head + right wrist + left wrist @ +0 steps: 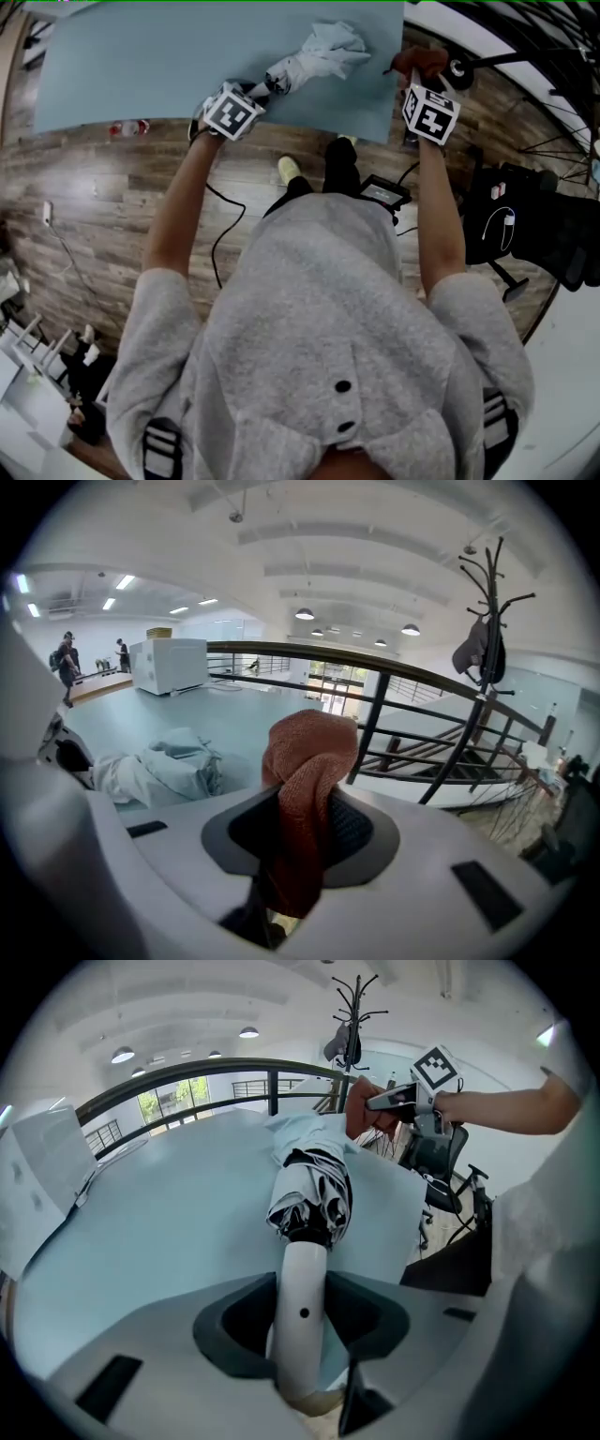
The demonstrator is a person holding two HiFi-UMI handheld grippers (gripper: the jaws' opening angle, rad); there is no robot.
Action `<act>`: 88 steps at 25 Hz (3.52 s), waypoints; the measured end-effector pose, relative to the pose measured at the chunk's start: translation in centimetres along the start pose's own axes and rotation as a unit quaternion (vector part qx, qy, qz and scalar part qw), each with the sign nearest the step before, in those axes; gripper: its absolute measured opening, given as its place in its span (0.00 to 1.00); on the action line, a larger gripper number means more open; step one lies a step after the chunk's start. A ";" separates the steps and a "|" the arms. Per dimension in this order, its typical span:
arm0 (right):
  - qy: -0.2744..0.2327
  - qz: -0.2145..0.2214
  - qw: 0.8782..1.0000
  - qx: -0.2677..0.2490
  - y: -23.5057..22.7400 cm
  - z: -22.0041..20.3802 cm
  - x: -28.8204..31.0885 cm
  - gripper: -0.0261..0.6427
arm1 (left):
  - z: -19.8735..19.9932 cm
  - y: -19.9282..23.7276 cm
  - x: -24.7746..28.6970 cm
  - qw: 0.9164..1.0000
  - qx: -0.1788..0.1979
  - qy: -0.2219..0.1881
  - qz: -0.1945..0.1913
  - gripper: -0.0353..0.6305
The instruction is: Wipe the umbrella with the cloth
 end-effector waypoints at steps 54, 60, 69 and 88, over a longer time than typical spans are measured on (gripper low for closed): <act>0.006 0.464 0.876 -0.128 29.8 -1.3 -2.5 0.20 | 0.2 -0.5 0.4 1.000 0.009 0.020 0.018 0.29; 0.015 0.538 0.841 -0.046 29.8 2.9 -1.5 0.20 | 0.3 -0.5 0.3 0.999 0.008 0.026 0.023 0.29; 0.075 0.456 0.881 -0.105 26.0 3.2 3.5 0.20 | 0.6 -0.7 0.6 0.999 -0.001 0.032 0.011 0.29; 0.089 0.403 0.897 -0.160 20.2 5.2 6.1 0.20 | 0.3 0.1 0.5 0.998 0.007 0.060 0.022 0.29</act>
Point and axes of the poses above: the fingertips, and each gripper's own axes: x forward along the fingers, y to its left, z out of its top, the point moved 3 cm from there along -x, backward along the fingers, and after that the axes turned 7 degrees about z, right-handed, at the moved point
